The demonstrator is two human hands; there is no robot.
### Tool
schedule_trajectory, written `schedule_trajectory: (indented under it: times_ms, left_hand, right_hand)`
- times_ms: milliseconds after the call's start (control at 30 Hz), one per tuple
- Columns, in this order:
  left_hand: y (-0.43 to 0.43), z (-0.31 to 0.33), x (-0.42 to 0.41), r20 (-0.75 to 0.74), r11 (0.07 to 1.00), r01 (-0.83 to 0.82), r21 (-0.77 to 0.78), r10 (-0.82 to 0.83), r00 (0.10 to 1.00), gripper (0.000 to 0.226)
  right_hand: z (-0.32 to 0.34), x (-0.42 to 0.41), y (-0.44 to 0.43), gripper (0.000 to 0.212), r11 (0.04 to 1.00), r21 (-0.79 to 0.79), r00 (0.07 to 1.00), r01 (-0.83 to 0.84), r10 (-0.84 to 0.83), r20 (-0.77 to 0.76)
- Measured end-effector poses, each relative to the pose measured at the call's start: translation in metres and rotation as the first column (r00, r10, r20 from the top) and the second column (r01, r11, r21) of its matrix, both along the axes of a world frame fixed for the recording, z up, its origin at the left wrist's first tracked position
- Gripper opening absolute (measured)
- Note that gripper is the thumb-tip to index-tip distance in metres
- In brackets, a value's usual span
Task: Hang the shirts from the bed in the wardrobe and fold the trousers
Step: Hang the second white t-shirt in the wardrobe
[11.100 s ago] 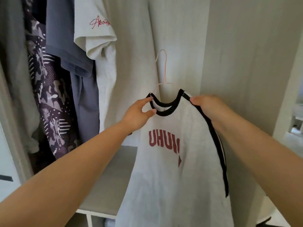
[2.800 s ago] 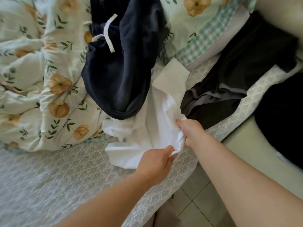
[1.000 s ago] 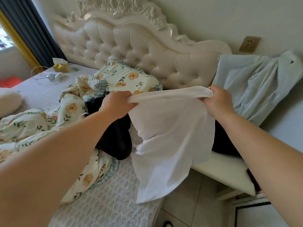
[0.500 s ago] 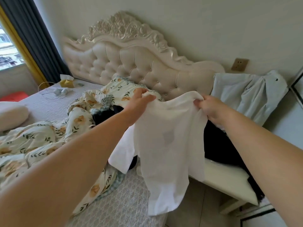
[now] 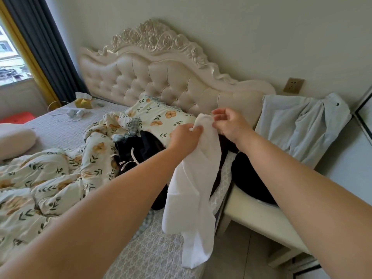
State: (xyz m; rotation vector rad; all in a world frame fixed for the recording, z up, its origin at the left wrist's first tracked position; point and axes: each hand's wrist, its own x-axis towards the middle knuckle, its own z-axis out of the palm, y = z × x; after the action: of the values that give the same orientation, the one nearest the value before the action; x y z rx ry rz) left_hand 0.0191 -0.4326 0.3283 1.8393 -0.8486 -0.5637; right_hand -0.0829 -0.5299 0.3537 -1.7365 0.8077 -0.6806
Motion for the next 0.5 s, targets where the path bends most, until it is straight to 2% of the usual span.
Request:
schedule_trajectory:
  times_ms: [100, 233, 300, 333, 400, 467, 500]
  left_hand:
    - [-0.002, -0.008, 0.006, -0.142, 0.986, -0.165, -0.009, 0.162, 0.977, 0.025]
    - [-0.004, -0.013, 0.007, -0.228, 0.970, -0.237, 0.055, 0.244, 0.943, 0.035]
    - [-0.006, -0.014, 0.002, -0.285, 0.966, -0.244, 0.088, 0.259, 0.923, 0.038]
    - [-0.007, -0.013, -0.002, -0.307, 0.967, -0.241, 0.084, 0.255, 0.917, 0.038]
    - [-0.007, -0.014, -0.006, -0.333, 0.971, -0.237, 0.041, 0.237, 0.913, 0.036]
    - [-0.006, -0.015, -0.003, -0.335, 0.973, -0.229, -0.014, 0.211, 0.918, 0.028]
    - [-0.004, -0.016, 0.000, -0.317, 0.974, -0.221, -0.042, 0.196, 0.928, 0.022]
  right_hand:
    - [-0.019, -0.002, 0.012, 0.025, 1.000, 0.019, 0.994, 0.018, -0.016, -0.108]
    - [-0.052, -0.004, 0.041, 0.048, 0.987, -0.039, 0.916, -0.155, 0.129, -0.380]
    - [-0.067, 0.002, 0.053, 0.053, 0.982, -0.116, 0.920, -0.150, 0.096, -0.379]
    - [-0.072, 0.004, 0.057, 0.049, 0.980, -0.175, 0.939, -0.093, 0.028, -0.342]
    - [-0.077, 0.008, 0.058, 0.029, 0.954, -0.300, 0.948, 0.002, -0.097, -0.302]
    - [-0.079, 0.009, 0.053, 0.008, 0.935, -0.355, 0.947, -0.004, -0.111, -0.303]
    - [-0.078, 0.007, 0.050, 0.008, 0.940, -0.341, 0.953, -0.010, -0.095, -0.289]
